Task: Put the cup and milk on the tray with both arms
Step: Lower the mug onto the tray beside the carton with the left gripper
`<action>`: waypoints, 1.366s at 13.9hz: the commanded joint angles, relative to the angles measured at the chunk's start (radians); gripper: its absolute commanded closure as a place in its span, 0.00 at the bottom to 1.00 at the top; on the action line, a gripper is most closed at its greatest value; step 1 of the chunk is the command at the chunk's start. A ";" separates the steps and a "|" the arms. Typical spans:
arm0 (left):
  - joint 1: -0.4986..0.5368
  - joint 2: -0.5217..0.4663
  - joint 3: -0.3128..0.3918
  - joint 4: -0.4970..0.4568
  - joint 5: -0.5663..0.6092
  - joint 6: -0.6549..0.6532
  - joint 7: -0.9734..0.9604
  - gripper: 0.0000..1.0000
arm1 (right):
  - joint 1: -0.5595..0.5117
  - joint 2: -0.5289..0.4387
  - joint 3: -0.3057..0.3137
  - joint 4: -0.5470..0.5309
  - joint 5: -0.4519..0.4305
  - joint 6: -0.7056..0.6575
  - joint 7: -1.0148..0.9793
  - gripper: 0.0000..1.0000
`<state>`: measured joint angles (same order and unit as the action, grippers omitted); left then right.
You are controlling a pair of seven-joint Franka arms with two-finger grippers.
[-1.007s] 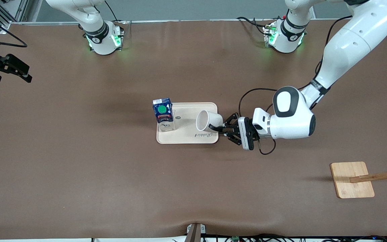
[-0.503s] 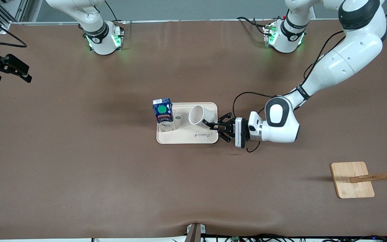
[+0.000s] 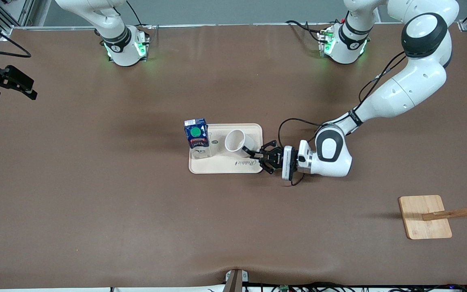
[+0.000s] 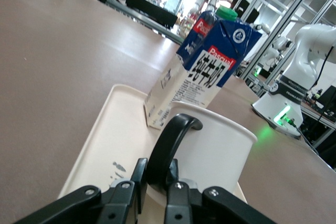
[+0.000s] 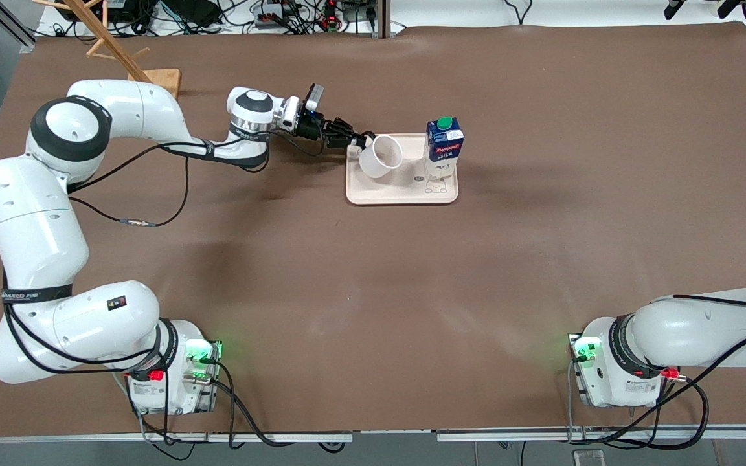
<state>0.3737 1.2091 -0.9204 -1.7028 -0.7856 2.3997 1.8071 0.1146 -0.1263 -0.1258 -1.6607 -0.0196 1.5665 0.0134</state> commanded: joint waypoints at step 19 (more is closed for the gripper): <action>0.030 -0.195 0.034 -0.008 -0.241 -0.120 -0.378 0.00 | -0.024 0.010 0.012 0.021 0.001 -0.016 0.002 0.00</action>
<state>0.3937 1.1197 -0.8895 -1.6653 -0.9831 2.2576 1.5397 0.1131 -0.1260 -0.1274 -1.6607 -0.0195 1.5659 0.0136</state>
